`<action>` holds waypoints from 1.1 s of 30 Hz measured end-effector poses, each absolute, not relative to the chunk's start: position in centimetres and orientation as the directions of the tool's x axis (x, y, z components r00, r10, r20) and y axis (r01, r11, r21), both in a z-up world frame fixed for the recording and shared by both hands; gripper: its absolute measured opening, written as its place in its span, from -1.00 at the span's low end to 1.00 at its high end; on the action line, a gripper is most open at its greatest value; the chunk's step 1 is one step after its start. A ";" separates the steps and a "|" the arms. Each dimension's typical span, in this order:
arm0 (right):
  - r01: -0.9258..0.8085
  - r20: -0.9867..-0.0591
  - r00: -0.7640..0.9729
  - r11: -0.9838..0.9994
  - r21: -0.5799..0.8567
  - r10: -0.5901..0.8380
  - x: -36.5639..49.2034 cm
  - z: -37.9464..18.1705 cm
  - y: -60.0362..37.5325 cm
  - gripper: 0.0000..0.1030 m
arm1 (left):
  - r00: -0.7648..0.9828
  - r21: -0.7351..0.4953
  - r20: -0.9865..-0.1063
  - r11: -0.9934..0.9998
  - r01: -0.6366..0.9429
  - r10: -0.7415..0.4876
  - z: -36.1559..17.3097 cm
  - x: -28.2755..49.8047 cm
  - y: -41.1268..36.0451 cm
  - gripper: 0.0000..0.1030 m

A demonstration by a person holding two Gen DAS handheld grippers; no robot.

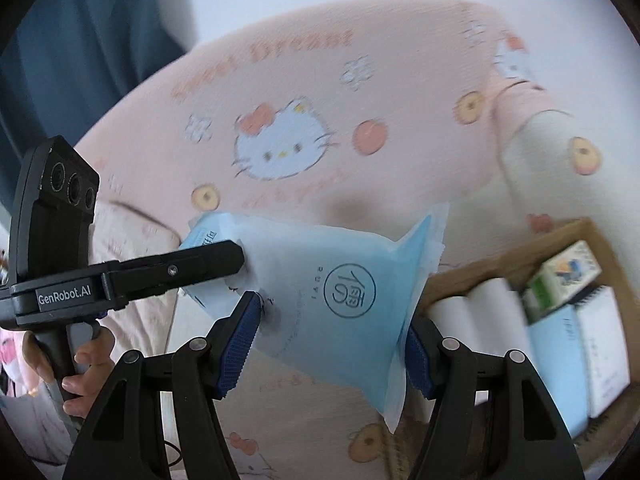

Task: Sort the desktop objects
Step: 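Carry the held tissue pack over the cardboard box with both tools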

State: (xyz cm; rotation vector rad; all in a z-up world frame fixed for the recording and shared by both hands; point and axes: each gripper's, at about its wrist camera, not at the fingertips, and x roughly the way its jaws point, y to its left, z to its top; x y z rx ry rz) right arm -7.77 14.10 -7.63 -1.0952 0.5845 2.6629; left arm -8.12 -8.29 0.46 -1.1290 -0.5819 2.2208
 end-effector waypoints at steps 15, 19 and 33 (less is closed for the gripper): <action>-0.436 -0.729 -0.678 -0.848 0.302 0.089 -0.2 -10.0 18.7 0.25 | -0.438 -0.498 -0.607 -0.747 -0.440 0.663 -0.4 -5.7 1.7 -0.04; -0.474 -0.747 -0.656 -0.830 0.292 0.112 2.1 -10.5 20.3 0.25 | -0.410 -0.491 -0.601 -0.722 -0.489 0.686 -0.4 -5.6 5.3 -0.04; -0.478 -0.801 -0.596 -0.773 0.417 -0.063 7.2 -13.9 25.7 0.27 | -0.334 -0.330 -0.741 -0.749 -0.575 0.582 -1.7 -1.8 12.9 -0.04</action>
